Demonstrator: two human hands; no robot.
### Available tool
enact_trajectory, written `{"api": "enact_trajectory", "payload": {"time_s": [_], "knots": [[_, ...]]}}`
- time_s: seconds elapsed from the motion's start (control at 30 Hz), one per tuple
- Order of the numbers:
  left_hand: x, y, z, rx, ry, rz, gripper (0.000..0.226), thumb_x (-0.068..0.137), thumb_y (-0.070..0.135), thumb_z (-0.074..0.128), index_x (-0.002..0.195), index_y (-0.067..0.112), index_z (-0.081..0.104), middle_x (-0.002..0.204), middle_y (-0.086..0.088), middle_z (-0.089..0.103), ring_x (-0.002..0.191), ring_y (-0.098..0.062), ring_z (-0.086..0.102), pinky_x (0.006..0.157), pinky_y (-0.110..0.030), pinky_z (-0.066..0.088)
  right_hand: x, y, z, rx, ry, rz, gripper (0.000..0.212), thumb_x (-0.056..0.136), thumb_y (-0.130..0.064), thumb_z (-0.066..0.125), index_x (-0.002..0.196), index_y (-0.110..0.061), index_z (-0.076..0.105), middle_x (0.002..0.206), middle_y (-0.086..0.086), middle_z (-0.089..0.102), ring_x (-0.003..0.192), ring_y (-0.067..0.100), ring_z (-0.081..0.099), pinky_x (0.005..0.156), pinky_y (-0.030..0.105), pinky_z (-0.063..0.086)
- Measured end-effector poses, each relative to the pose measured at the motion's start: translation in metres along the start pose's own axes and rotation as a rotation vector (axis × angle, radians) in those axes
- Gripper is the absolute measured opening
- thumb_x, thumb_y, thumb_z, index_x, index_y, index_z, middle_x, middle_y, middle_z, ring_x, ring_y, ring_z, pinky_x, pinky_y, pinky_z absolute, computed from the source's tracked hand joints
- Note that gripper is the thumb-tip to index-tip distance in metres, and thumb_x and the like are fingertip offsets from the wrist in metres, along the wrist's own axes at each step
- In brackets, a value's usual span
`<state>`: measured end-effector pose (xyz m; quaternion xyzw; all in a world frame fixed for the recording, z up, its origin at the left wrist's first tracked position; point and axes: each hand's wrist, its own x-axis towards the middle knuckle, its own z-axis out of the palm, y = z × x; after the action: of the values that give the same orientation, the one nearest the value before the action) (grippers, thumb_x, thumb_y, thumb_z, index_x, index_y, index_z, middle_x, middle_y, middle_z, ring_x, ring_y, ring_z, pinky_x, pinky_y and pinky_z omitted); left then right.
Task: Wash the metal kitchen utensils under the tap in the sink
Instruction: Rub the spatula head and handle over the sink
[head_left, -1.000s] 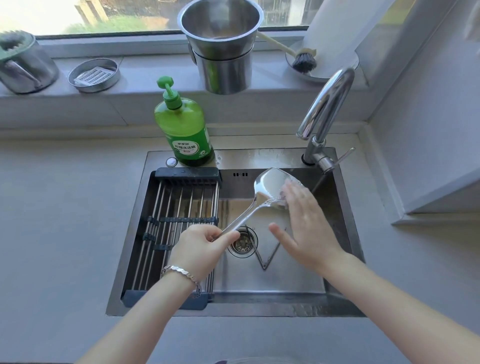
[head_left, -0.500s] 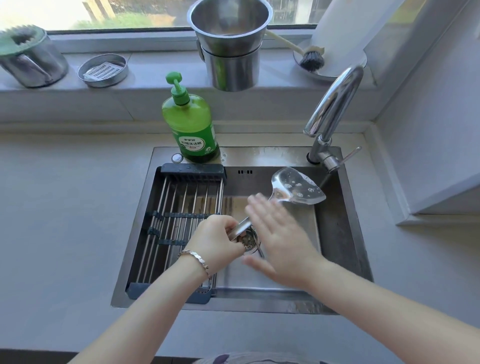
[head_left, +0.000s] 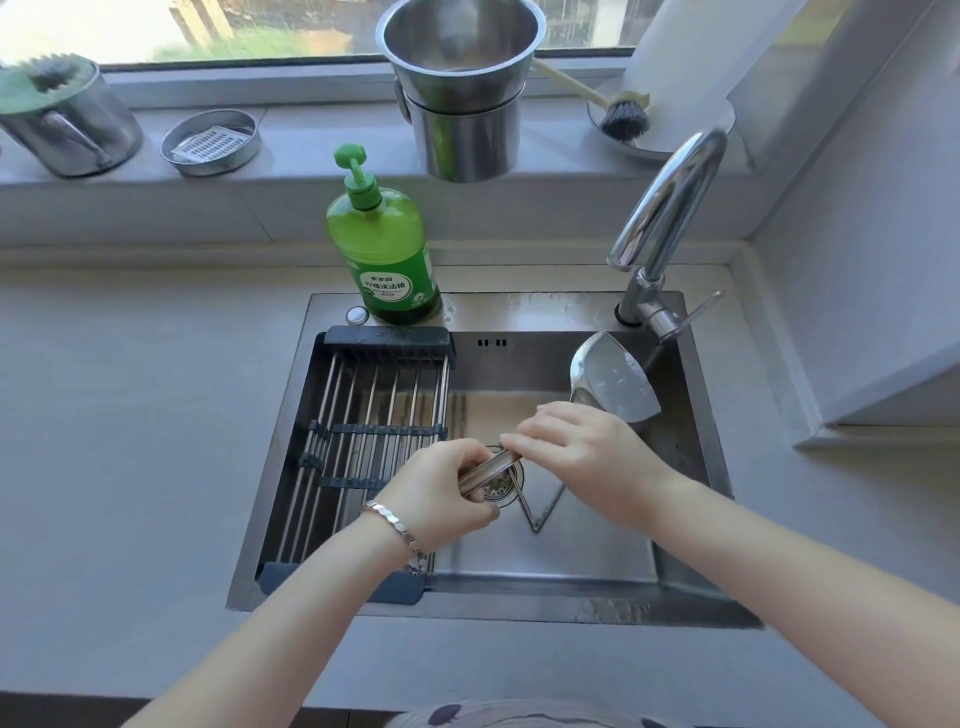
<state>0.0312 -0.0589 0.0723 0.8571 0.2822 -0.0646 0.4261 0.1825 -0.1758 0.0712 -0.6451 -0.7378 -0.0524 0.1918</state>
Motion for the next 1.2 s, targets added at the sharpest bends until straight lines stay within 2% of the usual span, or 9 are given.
{"api": "enact_trajectory", "payload": {"time_s": [0.27, 0.37, 0.47, 0.67, 0.87, 0.93, 1.0, 1.1, 1.2], "knots": [[-0.013, -0.029, 0.010, 0.139, -0.025, -0.223, 0.040, 0.081, 0.050, 0.053, 0.056, 0.021, 0.042, 0.051, 0.005, 0.042, 0.046, -0.014, 0.039, 0.052, -0.025, 0.036, -0.011, 0.018, 0.004, 0.043, -0.031, 0.083, 0.033, 0.063, 0.018, 0.067, 0.090, 0.000, 0.073, 0.080, 0.010, 0.070, 0.069, 0.026, 0.065, 0.061, 0.033, 0.056], [-0.014, -0.024, 0.022, 0.006, 0.016, -0.267, 0.044, 0.080, 0.044, 0.057, 0.050, 0.019, 0.035, 0.045, 0.005, 0.034, 0.045, -0.017, 0.034, 0.052, -0.026, 0.031, -0.009, -0.007, 0.021, 0.018, 0.078, 0.135, 0.032, 0.074, 0.011, 0.048, 0.092, 0.001, 0.073, 0.089, 0.012, 0.072, 0.083, 0.027, 0.069, 0.083, 0.047, 0.055], [-0.011, -0.020, 0.026, 0.006, 0.070, -0.278, 0.044, 0.076, 0.030, 0.060, 0.045, 0.019, 0.030, 0.039, 0.006, 0.029, 0.043, -0.017, 0.031, 0.051, -0.026, 0.029, -0.013, -0.040, 0.039, 0.030, 0.008, 0.039, 0.041, 0.076, 0.002, 0.039, 0.104, 0.002, 0.069, 0.109, 0.014, 0.069, 0.104, 0.028, 0.065, 0.098, 0.045, 0.044], [-0.012, -0.021, 0.020, 0.059, 0.114, -0.297, 0.038, 0.078, 0.033, 0.057, 0.049, 0.017, 0.039, 0.044, 0.005, 0.038, 0.044, -0.018, 0.038, 0.051, -0.025, 0.037, -0.011, -0.006, 0.028, -0.150, 0.102, 0.287, 0.051, 0.066, 0.012, 0.044, 0.112, 0.005, 0.064, 0.119, 0.018, 0.064, 0.114, 0.035, 0.058, 0.096, 0.057, 0.037], [-0.010, -0.012, 0.023, 0.127, 0.131, -0.280, 0.040, 0.079, 0.033, 0.054, 0.047, 0.018, 0.037, 0.043, 0.005, 0.038, 0.044, -0.017, 0.039, 0.047, -0.023, 0.029, -0.024, -0.026, 0.029, 0.014, 0.012, -0.010, 0.046, 0.076, 0.008, 0.037, 0.114, 0.003, 0.064, 0.124, 0.016, 0.060, 0.119, 0.033, 0.054, 0.103, 0.047, 0.039], [-0.012, -0.013, 0.023, 0.150, 0.138, -0.299, 0.041, 0.081, 0.036, 0.053, 0.048, 0.018, 0.037, 0.044, 0.005, 0.039, 0.044, -0.017, 0.039, 0.046, -0.023, 0.029, -0.035, -0.019, 0.024, 0.154, 0.177, 0.163, 0.038, 0.077, 0.010, 0.041, 0.101, 0.004, 0.070, 0.111, 0.019, 0.066, 0.111, 0.032, 0.059, 0.098, 0.040, 0.045], [-0.013, -0.014, 0.023, 0.132, 0.146, -0.310, 0.040, 0.082, 0.035, 0.052, 0.049, 0.018, 0.037, 0.044, 0.005, 0.039, 0.045, -0.019, 0.040, 0.048, -0.023, 0.032, -0.041, -0.018, 0.020, 0.323, 0.372, 0.573, 0.027, 0.080, 0.009, 0.049, 0.097, 0.000, 0.069, 0.100, 0.013, 0.066, 0.098, 0.026, 0.059, 0.089, 0.021, 0.045], [-0.011, -0.011, 0.022, 0.096, 0.137, -0.320, 0.036, 0.082, 0.035, 0.052, 0.052, 0.018, 0.042, 0.047, 0.003, 0.043, 0.048, -0.022, 0.044, 0.053, -0.025, 0.039, -0.026, -0.028, 0.019, 1.079, 0.389, 1.240, 0.018, 0.089, -0.008, 0.058, 0.107, -0.007, 0.063, 0.089, 0.000, 0.065, 0.081, 0.014, 0.062, 0.066, 0.010, 0.048], [-0.009, -0.005, 0.023, 0.145, 0.148, -0.309, 0.039, 0.084, 0.040, 0.050, 0.052, 0.019, 0.041, 0.048, 0.004, 0.043, 0.046, -0.018, 0.043, 0.049, -0.022, 0.035, -0.007, -0.034, 0.019, 1.506, 0.262, 1.332, 0.012, 0.090, -0.018, 0.057, 0.095, -0.009, 0.064, 0.079, 0.001, 0.067, 0.069, 0.008, 0.065, 0.058, 0.016, 0.051]]}}
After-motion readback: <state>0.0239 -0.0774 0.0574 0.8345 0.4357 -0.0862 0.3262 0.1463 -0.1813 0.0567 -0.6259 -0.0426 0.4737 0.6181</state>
